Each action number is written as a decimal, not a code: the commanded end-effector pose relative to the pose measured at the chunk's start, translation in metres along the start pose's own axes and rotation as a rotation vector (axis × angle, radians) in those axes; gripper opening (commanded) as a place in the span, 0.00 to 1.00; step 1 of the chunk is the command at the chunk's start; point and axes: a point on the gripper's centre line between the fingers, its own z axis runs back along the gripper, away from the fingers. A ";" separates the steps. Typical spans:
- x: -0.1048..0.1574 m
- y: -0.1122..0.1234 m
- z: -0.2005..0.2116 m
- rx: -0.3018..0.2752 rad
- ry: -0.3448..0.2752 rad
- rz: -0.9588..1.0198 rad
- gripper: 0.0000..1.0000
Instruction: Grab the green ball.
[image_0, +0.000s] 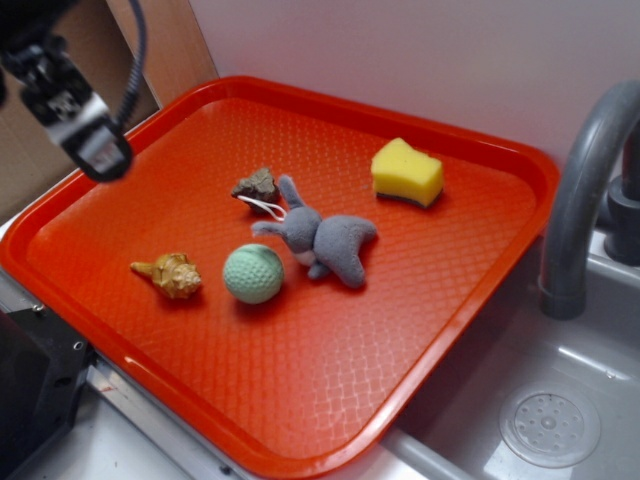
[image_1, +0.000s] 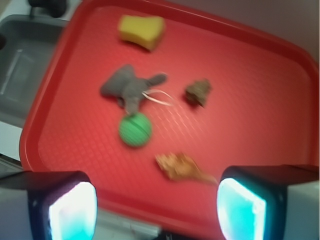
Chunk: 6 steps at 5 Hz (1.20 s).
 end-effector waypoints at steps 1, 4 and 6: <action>0.012 -0.022 -0.065 -0.005 0.045 -0.095 1.00; 0.013 -0.019 -0.149 0.028 0.147 -0.093 0.08; 0.015 0.010 -0.099 0.052 0.107 -0.028 0.00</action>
